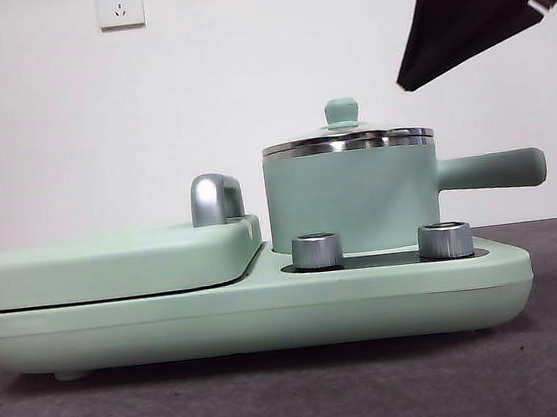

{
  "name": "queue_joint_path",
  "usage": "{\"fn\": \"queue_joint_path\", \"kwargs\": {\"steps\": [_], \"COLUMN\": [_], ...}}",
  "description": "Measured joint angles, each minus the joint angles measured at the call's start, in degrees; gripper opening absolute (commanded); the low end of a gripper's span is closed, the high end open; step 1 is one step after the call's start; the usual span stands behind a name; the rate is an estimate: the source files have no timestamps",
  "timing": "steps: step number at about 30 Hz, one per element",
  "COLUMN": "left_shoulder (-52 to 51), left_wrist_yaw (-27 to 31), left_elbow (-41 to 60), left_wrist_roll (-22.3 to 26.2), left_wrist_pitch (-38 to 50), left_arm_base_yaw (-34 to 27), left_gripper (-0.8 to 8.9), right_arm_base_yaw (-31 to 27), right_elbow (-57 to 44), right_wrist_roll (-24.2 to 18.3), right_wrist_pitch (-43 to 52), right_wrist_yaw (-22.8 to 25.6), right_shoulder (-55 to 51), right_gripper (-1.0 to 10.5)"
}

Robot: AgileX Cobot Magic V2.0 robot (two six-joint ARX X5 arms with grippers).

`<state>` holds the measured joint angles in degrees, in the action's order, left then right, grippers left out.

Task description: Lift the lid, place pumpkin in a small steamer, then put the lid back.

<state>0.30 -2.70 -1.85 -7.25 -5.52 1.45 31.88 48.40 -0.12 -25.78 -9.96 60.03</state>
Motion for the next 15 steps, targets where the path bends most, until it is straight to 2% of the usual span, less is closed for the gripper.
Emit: {"fn": "queue_joint_path", "kwargs": {"steps": [4, 10, 15], "left_shoulder": [0.0, 0.0, 0.0], "left_wrist_yaw": [0.0, 0.0, 0.0], "left_elbow": [0.0, 0.0, 0.0], "left_wrist_roll": [-0.02, 0.0, 0.0], "left_wrist_pitch": [0.07, 0.11, 0.13], "left_arm_base_yaw": [0.0, 0.0, 0.0], "left_gripper": [0.07, 0.07, 0.07], "right_arm_base_yaw": [-3.87, -13.77, -21.18], "right_elbow": [-5.03, -22.4, -33.94], "right_wrist_roll": [-4.02, -5.38, -5.64], "right_wrist_pitch": [8.66, 23.3, 24.02], "right_wrist_yaw": [3.52, 4.57, 6.38], "right_shoulder": [-6.43, -26.05, -40.89], "right_gripper": [0.2, 0.2, 0.2]}}
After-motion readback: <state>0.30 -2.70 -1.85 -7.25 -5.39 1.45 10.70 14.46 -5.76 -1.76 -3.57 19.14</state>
